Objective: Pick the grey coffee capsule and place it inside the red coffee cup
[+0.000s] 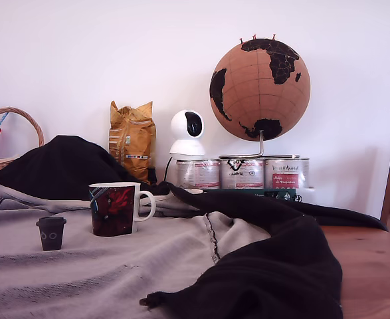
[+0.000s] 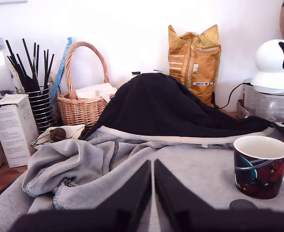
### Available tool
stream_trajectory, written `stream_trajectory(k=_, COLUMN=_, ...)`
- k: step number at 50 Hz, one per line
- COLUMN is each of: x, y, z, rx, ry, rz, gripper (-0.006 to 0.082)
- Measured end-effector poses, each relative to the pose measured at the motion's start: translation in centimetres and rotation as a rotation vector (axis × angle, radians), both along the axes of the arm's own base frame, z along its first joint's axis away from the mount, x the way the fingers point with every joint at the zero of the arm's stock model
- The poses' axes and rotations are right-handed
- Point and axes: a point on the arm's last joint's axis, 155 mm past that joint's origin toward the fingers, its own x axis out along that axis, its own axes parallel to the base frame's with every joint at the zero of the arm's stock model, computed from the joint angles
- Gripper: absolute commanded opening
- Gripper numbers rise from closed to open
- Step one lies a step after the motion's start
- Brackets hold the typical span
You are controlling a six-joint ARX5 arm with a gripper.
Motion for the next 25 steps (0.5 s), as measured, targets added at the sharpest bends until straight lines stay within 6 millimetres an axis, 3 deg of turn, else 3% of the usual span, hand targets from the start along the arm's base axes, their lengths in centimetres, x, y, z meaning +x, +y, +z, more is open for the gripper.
stream_trajectory(k=3, x=0.0, y=-0.3, z=-0.5, rx=-0.007, ry=0.019, rz=-0.020, gripper=-0.0014)
stream_trajectory(k=8, x=-0.1, y=-0.2, z=-4.1, rx=-0.011, ry=0.148, rz=-0.020, gripper=-0.0014)
stream_trajectory(k=10, x=-0.2, y=-0.3, z=-4.6, rx=-0.013, ry=0.168, rz=-0.022, gripper=-0.0014)
stream_trajectory(k=18, x=0.0, y=-0.6, z=-3.6, rx=-0.042, ry=0.129, rz=-0.037, gripper=-0.0013)
stream_trajectory(k=25, x=0.0, y=-2.0, z=-0.7, rx=-0.070, ry=0.015, rz=-0.117, gripper=-0.0012)
